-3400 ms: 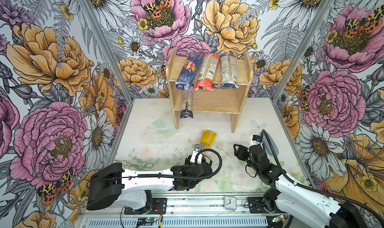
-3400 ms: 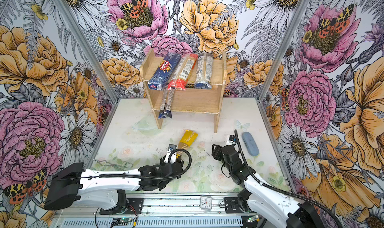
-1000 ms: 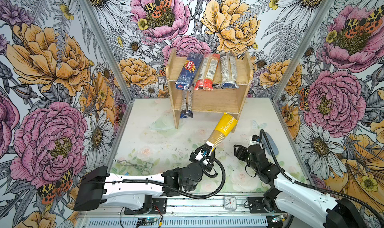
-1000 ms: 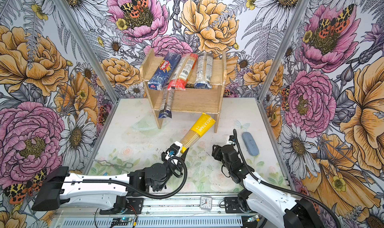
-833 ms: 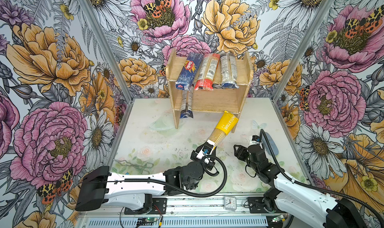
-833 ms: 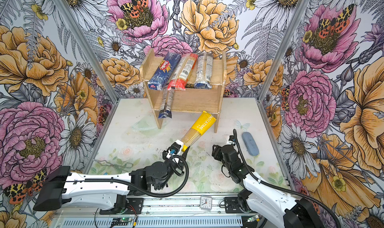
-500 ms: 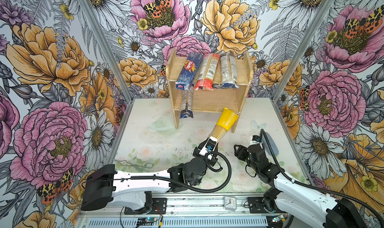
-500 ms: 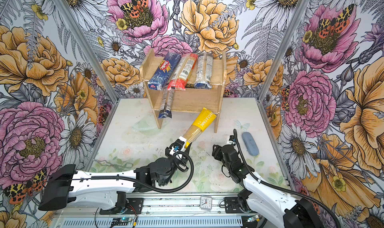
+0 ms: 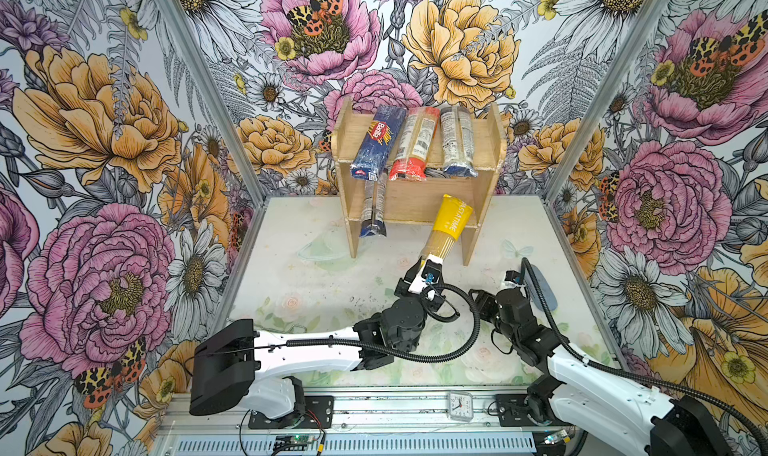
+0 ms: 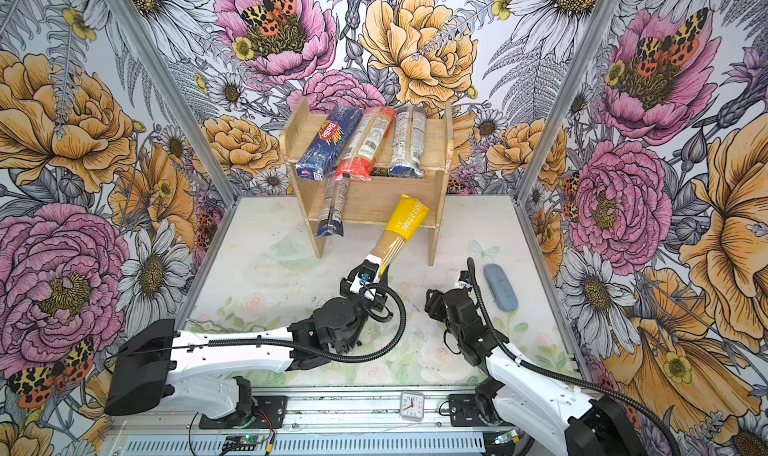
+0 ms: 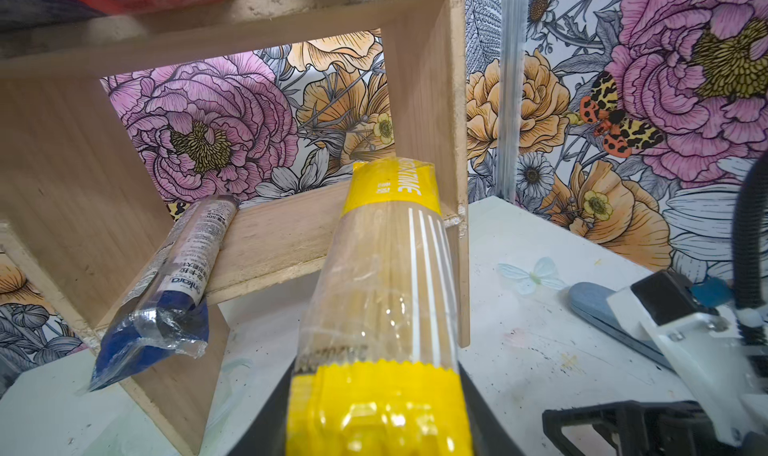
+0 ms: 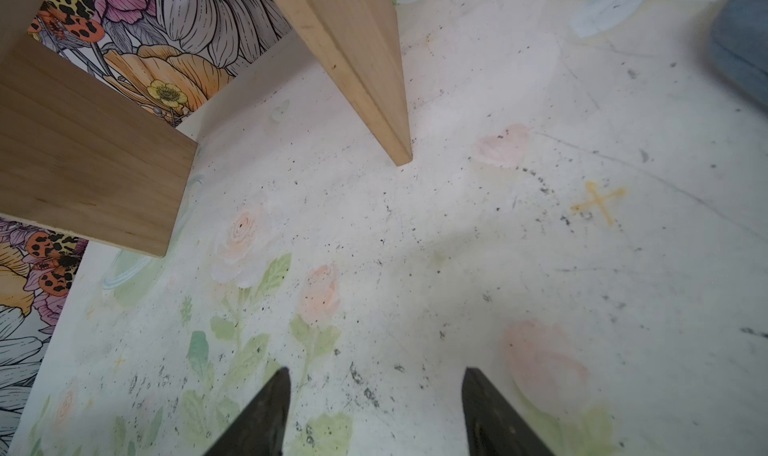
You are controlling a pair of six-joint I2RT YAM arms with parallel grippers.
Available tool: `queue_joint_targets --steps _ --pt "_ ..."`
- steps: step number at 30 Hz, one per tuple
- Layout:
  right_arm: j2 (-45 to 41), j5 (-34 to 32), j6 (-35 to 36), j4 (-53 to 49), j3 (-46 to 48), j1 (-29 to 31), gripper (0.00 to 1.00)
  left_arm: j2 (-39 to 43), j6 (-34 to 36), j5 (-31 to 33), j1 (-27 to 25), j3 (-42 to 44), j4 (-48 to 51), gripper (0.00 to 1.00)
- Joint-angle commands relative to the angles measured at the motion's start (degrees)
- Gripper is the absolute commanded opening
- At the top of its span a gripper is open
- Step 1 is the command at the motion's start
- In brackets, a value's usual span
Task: Place and organize the pasta boxes and bags onto the shelf
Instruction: 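Push the yellow pack's far end into the lower tier with the left gripper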
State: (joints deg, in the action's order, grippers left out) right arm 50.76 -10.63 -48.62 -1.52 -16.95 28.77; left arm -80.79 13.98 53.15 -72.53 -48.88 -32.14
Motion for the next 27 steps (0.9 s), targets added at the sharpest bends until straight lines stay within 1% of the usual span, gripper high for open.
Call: queue_joint_targets --steps 1,5,9,12,15,19,22,24,27 --pt "-0.5 0.0 0.0 0.0 0.8 -0.5 0.67 0.1 2.6 2.7 1.1 -5.7 -11.2 0.0" --pt "-0.6 0.2 0.2 0.0 0.8 -0.7 0.67 -2.2 3.2 3.6 1.9 -7.6 -13.0 0.0" --pt "-0.5 0.5 0.2 0.0 1.0 -1.0 0.67 -5.2 6.3 6.6 1.9 -9.5 -16.5 0.0" --pt "-0.6 0.7 0.2 0.0 1.3 -1.2 0.67 -8.2 9.4 9.3 1.7 -11.5 -19.0 0.0" --pt "-0.9 0.9 0.3 0.0 1.5 -1.4 0.67 -11.6 14.0 11.7 1.6 -13.5 -23.6 0.0" --pt "-1.4 1.2 0.5 0.0 1.9 -1.6 0.67 -16.7 22.5 13.4 1.3 -16.8 -31.6 0.0" --pt "-1.8 1.5 0.4 0.0 2.4 -1.8 0.67 -20.3 27.6 14.3 0.9 -19.7 -35.2 0.0" --pt "-2.0 1.6 0.4 -0.1 2.6 -2.0 0.67 -21.9 28.9 14.7 0.9 -21.3 -35.3 0.0" --pt "-2.1 1.9 1.1 0.0 2.5 -2.3 0.67 -23.0 28.7 14.7 1.0 -22.7 -34.5 0.0"
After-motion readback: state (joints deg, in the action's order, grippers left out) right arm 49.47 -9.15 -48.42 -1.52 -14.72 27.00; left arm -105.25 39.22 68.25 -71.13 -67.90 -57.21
